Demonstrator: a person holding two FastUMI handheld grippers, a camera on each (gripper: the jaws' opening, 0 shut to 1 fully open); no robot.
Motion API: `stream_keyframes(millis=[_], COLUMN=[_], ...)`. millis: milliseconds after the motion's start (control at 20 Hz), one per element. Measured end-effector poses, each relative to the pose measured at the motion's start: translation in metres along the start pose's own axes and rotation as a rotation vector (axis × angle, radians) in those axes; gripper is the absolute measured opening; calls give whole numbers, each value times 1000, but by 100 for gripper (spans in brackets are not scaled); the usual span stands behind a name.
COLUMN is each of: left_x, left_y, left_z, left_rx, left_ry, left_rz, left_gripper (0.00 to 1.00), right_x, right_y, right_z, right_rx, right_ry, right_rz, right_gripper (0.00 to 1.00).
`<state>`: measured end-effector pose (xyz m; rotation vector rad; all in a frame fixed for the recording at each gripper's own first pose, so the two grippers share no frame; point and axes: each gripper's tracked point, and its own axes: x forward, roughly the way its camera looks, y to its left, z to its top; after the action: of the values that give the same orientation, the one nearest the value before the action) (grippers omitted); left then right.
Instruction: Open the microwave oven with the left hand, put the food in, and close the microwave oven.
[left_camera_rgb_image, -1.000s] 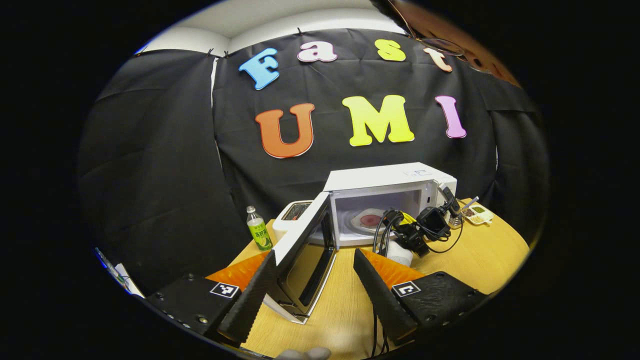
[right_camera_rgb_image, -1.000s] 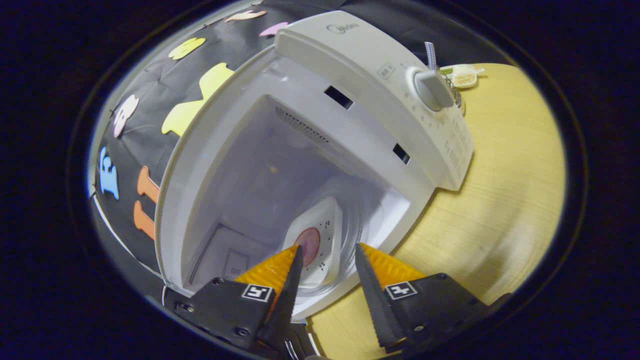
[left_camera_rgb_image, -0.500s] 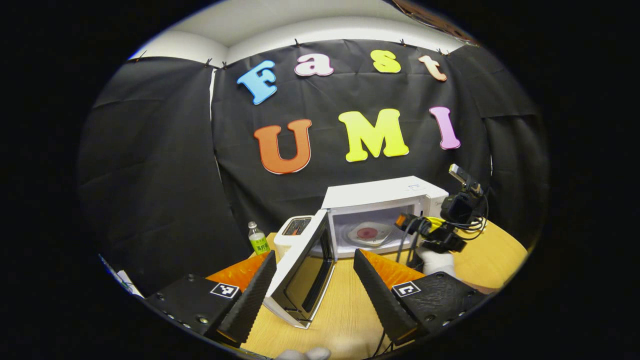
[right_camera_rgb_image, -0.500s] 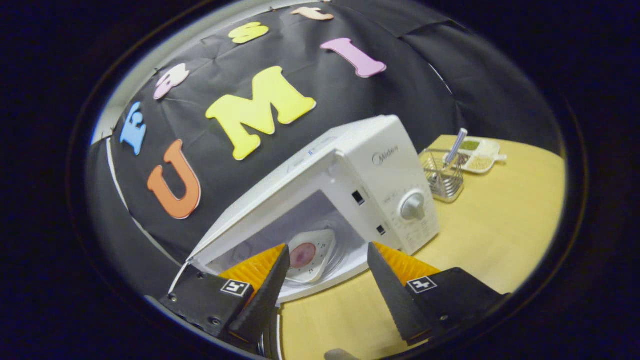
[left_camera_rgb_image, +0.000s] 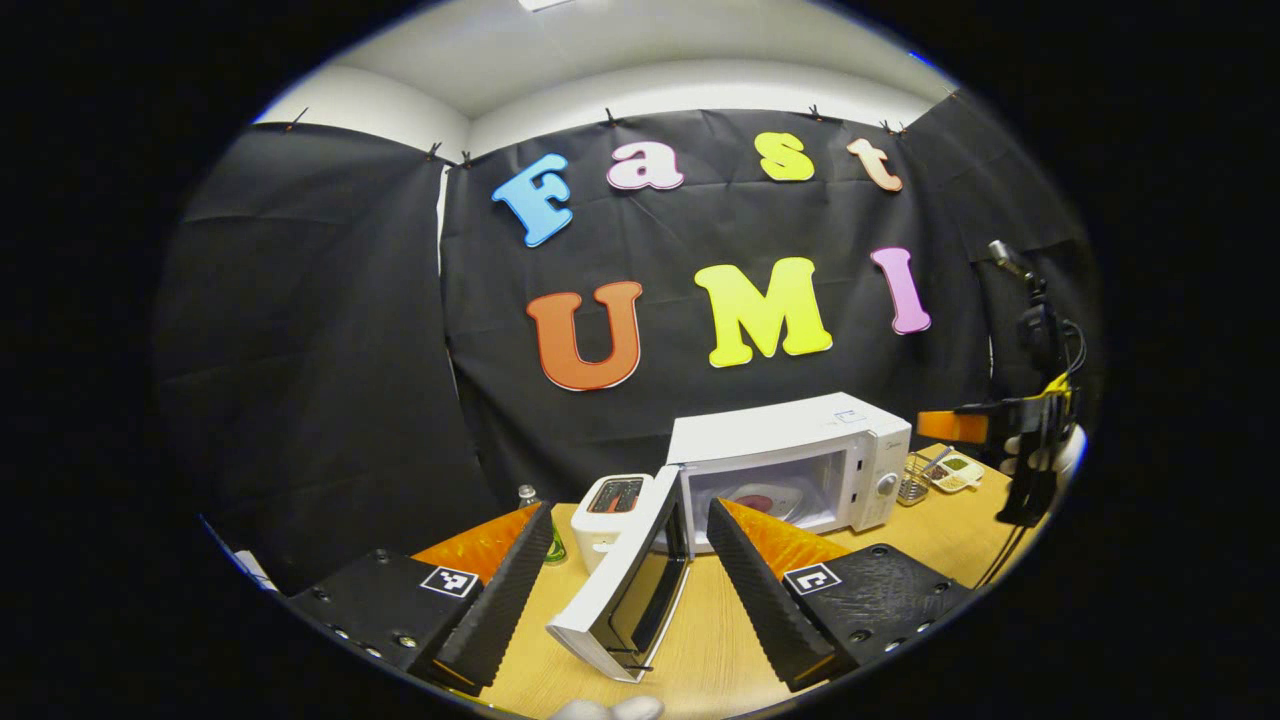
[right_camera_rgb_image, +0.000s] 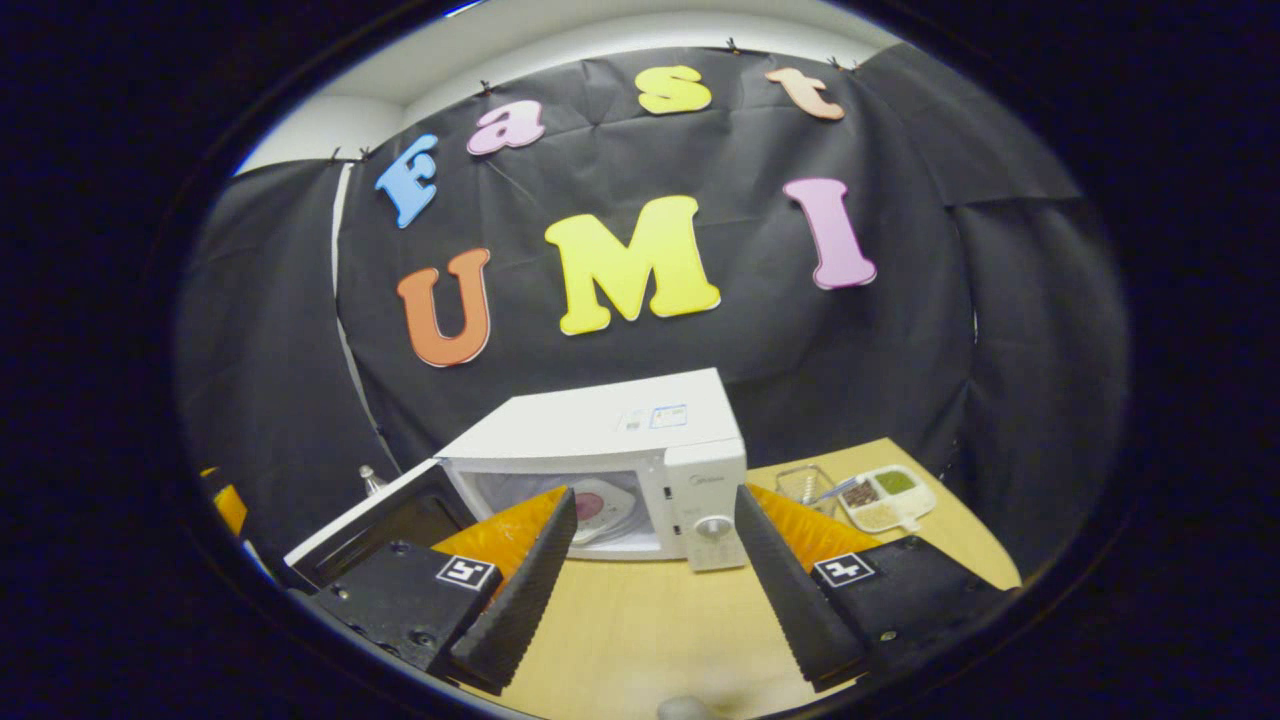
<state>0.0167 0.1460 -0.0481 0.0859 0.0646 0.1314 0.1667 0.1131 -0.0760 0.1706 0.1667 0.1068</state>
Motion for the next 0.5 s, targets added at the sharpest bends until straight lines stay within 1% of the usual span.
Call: stream_keyframes(millis=[100,150,200,250,300,350,400,450,500], left_x=[4,6,8,9,12,16,20,22,25], left_y=[11,16,18,18,22,20,15,10,8], left_z=[0,-2,-2,-3,0,1,0,-1,-3], left_rx=[-34,-44,-54,-61,-63,-67,-73,-76,-77], left_ry=[-1,-2,1,-2,-11,-14,-10,-12,0], left_rz=[24,36,35,29,32,16,-7,-31,-37], left_gripper=[95,95,88,95,93,85,67,46,31], right_x=[-23,-33,-42,-50,-57,-62,-68,-73,-77], right_y=[-18,-26,-32,-38,-44,-51,-56,-58,-61], right_z=[11,12,14,13,14,18,22,22,21], right_rx=[-32,-44,-57,-68,-87,-102,-108,-106,-102], right_ry=[-3,-9,-8,-1,1,3,-2,-2,1], right_rz=[-21,-36,-47,-53,-64,-82,-91,-90,-96], right_gripper=[100,92,91,100,91,100,92,100,100])
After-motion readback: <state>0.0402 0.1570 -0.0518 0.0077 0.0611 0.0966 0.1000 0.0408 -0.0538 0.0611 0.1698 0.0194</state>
